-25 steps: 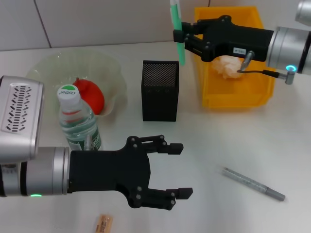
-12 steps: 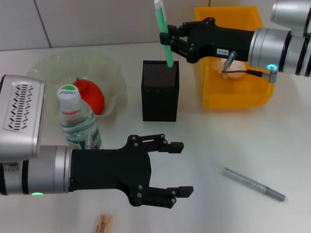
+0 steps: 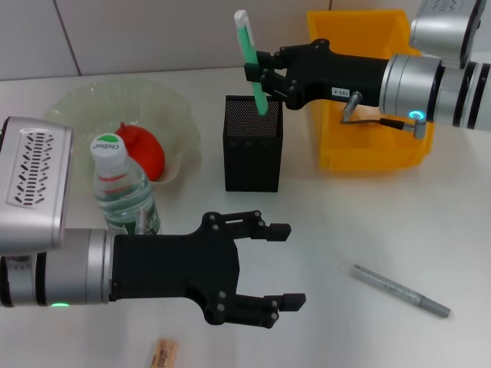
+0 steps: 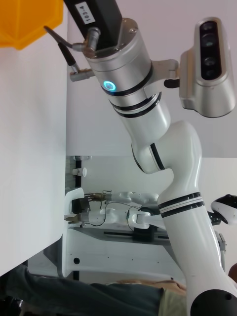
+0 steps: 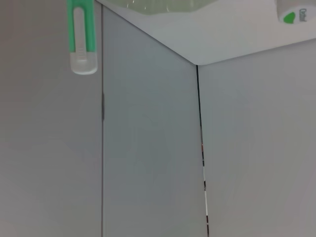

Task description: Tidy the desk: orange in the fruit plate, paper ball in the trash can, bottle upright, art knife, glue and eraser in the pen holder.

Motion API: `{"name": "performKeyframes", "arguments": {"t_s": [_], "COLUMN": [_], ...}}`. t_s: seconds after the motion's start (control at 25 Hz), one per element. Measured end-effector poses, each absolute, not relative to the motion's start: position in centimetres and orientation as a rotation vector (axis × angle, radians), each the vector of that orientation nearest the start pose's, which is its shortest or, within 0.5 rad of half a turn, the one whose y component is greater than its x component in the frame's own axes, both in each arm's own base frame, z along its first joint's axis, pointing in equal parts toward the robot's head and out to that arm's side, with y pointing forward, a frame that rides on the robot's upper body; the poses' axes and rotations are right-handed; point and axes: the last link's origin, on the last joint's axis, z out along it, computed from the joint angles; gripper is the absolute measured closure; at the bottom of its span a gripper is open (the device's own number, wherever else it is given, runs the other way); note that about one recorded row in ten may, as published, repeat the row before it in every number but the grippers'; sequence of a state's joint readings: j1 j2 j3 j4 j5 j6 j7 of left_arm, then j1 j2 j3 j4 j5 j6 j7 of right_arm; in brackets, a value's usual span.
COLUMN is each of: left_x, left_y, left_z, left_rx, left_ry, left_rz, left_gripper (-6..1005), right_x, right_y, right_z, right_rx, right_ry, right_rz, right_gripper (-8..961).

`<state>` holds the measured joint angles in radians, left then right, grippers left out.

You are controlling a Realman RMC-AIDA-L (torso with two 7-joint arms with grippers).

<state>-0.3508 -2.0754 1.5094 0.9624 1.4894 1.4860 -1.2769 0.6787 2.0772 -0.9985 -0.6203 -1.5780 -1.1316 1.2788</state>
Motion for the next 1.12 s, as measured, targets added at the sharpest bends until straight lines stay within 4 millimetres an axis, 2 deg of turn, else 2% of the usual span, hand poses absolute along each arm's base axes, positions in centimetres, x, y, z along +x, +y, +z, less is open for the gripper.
{"name": "performKeyframes", "arguments": {"t_s": [0.36,1.12], "left_x": [-18.0,-18.0], "left_y": [27.6,27.7], "left_z": [-5.6,-5.6], "left_rx": [-3.032,-3.032], "left_ry": [-0.021,-0.019], "left_rz": [-0.853,-0.849], "left_gripper": [186,186], "right_x": [19.2,19.0], "right_y": [41.2,41.4], "right_z": [-2.2,-2.5], "right_rx": [-2.497,-2.495], "right_ry": [0.385,0.387], "right_rz": [0.729,0.720], "right_gripper": [735,727]}}
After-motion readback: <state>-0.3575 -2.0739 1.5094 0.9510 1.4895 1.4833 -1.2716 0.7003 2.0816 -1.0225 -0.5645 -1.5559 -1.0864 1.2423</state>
